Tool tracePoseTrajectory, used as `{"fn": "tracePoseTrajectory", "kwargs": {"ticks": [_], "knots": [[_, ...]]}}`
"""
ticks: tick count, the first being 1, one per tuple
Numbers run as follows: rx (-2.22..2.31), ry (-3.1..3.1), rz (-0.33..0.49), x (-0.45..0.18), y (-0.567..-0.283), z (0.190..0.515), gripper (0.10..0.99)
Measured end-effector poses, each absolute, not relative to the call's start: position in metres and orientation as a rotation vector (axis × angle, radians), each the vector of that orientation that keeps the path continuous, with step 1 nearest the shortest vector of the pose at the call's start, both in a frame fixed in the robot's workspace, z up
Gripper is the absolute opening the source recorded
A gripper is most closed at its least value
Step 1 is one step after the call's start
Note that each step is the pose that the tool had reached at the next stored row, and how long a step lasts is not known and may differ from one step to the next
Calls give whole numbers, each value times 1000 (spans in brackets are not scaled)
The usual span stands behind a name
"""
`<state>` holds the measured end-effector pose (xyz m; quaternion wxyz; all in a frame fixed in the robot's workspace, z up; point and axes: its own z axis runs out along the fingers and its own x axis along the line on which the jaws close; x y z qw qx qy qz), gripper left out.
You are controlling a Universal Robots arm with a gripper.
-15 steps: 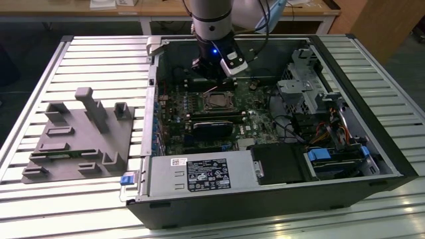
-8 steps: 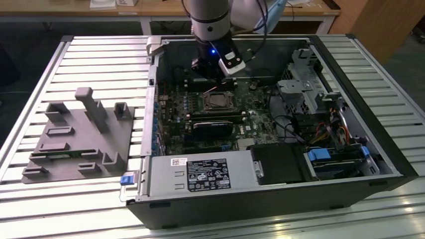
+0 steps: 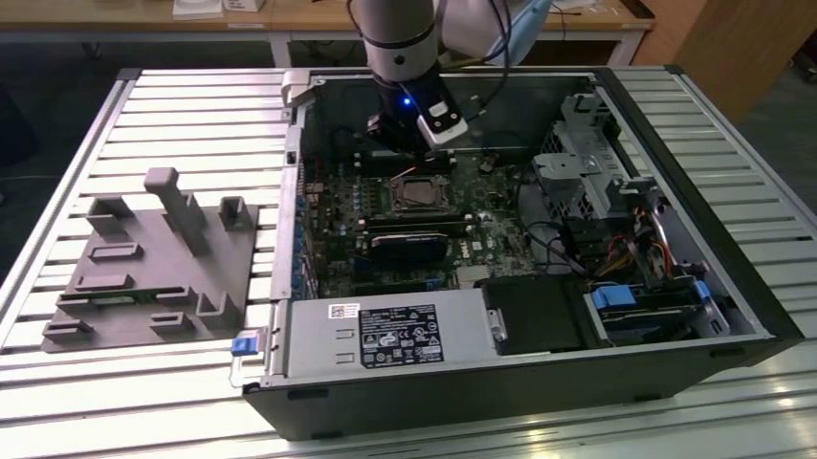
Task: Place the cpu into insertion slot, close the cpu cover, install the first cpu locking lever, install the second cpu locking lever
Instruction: 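Install the first cpu locking lever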
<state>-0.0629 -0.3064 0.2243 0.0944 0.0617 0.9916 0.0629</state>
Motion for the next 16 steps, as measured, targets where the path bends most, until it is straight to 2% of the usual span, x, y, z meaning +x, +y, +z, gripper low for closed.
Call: {"fn": "tracePoseTrajectory", "kwargs": {"ticks": [16], "knots": [[184, 2908, 187, -64, -301, 214, 106]]}}
